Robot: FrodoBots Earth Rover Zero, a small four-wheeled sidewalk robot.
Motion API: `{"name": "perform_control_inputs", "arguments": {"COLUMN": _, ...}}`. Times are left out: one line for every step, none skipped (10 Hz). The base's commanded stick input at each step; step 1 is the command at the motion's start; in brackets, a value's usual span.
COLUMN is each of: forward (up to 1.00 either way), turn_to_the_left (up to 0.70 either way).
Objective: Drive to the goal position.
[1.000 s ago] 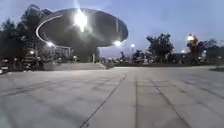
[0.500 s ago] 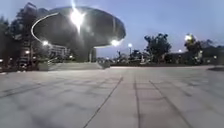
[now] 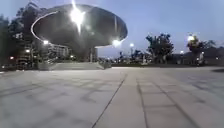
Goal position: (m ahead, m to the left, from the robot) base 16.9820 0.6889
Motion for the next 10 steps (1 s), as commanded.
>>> {"name": "perform_control_inputs", "arguments": {"forward": 0.7, "turn_to_the_left": 0.0}}
{"name": "perform_control_inputs", "arguments": {"forward": 0.7, "turn_to_the_left": 0.0}}
{"name": "perform_control_inputs", "arguments": {"forward": 0.7, "turn_to_the_left": 0.0}}
{"name": "perform_control_inputs", "arguments": {"forward": 0.7, "turn_to_the_left": 0.0}}
{"name": "perform_control_inputs", "arguments": {"forward": 0.7, "turn_to_the_left": 0.0}}
{"name": "perform_control_inputs", "arguments": {"forward": 0.7, "turn_to_the_left": 0.0}}
{"name": "perform_control_inputs", "arguments": {"forward": 0.7, "turn_to_the_left": 0.0}}
{"name": "perform_control_inputs", "arguments": {"forward": 0.7, "turn_to_the_left": 0.0}}
{"name": "perform_control_inputs", "arguments": {"forward": 0.7, "turn_to_the_left": 0.0}}
{"name": "perform_control_inputs", "arguments": {"forward": 0.7, "turn_to_the_left": 0.0}}
